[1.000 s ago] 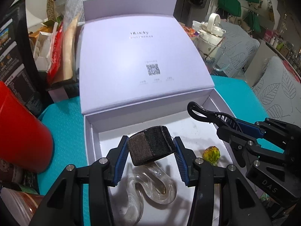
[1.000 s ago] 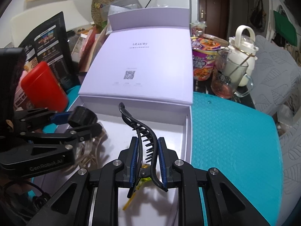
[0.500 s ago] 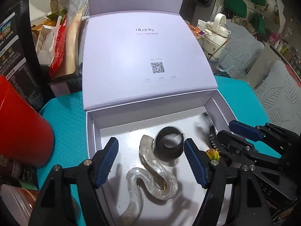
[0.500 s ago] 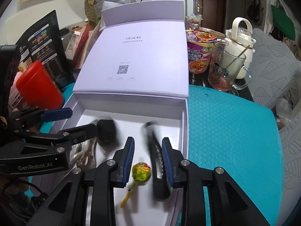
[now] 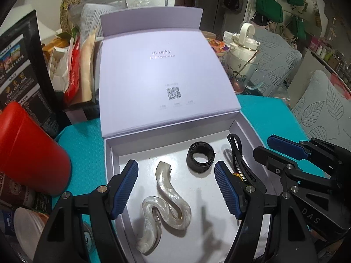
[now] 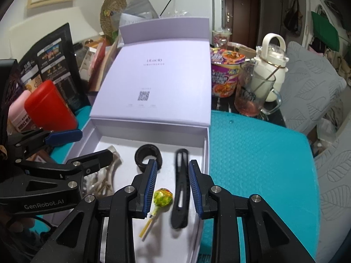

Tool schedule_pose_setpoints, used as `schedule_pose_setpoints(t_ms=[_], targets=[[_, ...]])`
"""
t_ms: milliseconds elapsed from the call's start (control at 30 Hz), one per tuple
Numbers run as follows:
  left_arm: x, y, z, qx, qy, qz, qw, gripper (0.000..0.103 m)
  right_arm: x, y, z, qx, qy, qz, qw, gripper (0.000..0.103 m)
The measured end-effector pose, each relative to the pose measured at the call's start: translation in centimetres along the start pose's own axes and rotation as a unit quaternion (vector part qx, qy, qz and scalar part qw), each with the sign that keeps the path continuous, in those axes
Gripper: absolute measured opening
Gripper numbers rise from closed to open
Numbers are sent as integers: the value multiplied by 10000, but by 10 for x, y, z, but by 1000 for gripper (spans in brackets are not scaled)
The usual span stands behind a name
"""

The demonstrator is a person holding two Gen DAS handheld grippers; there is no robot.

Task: Organize rigid objects
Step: 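Lower both tools into the box and open them to release the items, then withdraw both open tools from the box back over the mat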

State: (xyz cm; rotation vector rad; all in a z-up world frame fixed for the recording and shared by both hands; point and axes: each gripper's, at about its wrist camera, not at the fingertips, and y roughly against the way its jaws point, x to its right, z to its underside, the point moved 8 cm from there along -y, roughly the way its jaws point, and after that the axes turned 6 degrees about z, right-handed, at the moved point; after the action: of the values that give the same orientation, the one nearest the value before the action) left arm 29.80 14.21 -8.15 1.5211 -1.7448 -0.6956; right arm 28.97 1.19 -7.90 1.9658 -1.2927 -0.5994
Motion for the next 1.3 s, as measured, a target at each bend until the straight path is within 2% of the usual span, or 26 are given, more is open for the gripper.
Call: schedule_pose_setpoints(t_ms=[633, 1233, 1300], targets=[[43, 88, -6, 620, -309, -31, 9976, 72, 1, 96, -1, 611, 91, 201, 9979, 30], [78, 174, 31, 1165, -461, 32, 9921, 72, -8, 194, 34, 1192, 151, 367, 9921, 34], [81, 179, 38, 1188, -478, 52, 9918, 74, -9, 202, 40, 1237, 147, 384, 9915, 37]])
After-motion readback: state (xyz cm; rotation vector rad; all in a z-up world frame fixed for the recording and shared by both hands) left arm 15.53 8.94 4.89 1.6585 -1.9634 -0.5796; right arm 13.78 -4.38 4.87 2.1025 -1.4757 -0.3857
